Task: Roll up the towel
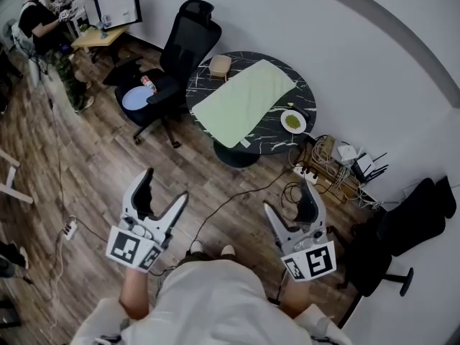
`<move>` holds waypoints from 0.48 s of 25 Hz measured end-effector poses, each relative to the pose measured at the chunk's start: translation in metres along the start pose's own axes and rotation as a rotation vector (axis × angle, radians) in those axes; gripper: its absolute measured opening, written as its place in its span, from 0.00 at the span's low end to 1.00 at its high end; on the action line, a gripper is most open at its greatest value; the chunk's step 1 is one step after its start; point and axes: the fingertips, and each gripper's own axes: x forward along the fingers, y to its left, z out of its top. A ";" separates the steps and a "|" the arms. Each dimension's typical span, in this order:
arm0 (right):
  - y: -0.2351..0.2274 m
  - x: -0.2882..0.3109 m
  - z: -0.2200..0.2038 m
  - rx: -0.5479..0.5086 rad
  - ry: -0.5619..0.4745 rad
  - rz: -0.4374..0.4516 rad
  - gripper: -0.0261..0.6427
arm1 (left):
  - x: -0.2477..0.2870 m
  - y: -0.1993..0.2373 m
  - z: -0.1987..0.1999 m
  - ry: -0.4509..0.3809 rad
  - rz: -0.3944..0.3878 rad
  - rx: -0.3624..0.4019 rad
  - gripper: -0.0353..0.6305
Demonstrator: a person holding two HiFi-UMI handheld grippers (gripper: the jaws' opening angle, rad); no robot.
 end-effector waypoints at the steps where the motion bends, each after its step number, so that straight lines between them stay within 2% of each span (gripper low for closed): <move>1: 0.001 -0.002 -0.002 -0.003 0.011 0.000 0.55 | -0.001 -0.001 -0.002 0.008 0.000 -0.004 0.58; 5: -0.008 -0.007 -0.007 -0.034 0.035 0.004 0.55 | 0.012 0.000 -0.004 0.013 0.016 -0.004 0.58; 12: -0.056 -0.038 -0.025 -0.016 0.086 -0.023 0.55 | 0.035 -0.013 -0.020 0.035 0.069 -0.034 0.58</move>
